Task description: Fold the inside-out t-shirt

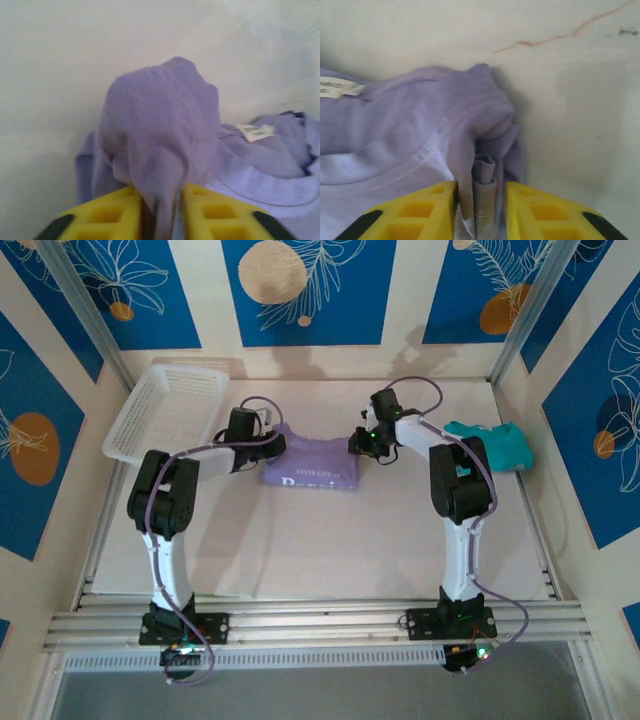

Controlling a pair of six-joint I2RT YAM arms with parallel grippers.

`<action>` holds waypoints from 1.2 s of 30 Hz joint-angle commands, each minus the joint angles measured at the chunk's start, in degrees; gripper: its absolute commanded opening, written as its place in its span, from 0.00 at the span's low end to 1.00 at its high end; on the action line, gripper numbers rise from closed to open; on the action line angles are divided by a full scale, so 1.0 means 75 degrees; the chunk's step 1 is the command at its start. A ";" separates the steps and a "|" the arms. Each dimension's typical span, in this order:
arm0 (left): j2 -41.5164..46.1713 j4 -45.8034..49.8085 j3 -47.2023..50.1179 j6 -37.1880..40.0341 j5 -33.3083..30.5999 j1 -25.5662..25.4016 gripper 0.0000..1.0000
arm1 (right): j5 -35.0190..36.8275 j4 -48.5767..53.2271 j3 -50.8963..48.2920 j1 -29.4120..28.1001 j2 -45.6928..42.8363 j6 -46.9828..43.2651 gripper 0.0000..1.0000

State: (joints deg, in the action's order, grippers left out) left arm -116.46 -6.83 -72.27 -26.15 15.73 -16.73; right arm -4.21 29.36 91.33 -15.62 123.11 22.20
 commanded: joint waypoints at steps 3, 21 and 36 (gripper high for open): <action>-0.0001 0.1517 -0.0657 0.0222 -0.0713 0.0134 0.45 | 0.0630 0.0951 0.0206 0.0062 -0.0400 -0.0325 0.39; 0.0103 0.2640 -0.0394 0.0403 -0.0466 0.0133 0.44 | -0.1355 0.0433 -0.0671 0.0117 -0.0486 0.0759 0.61; 0.0014 0.2125 -0.0052 0.0219 0.0159 0.0133 0.23 | -0.1318 0.1930 0.0766 -0.0178 0.0477 0.0779 0.56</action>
State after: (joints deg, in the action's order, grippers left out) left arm -115.66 8.99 -73.60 -23.86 14.94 -16.34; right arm -12.49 38.76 95.02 -16.40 124.75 27.66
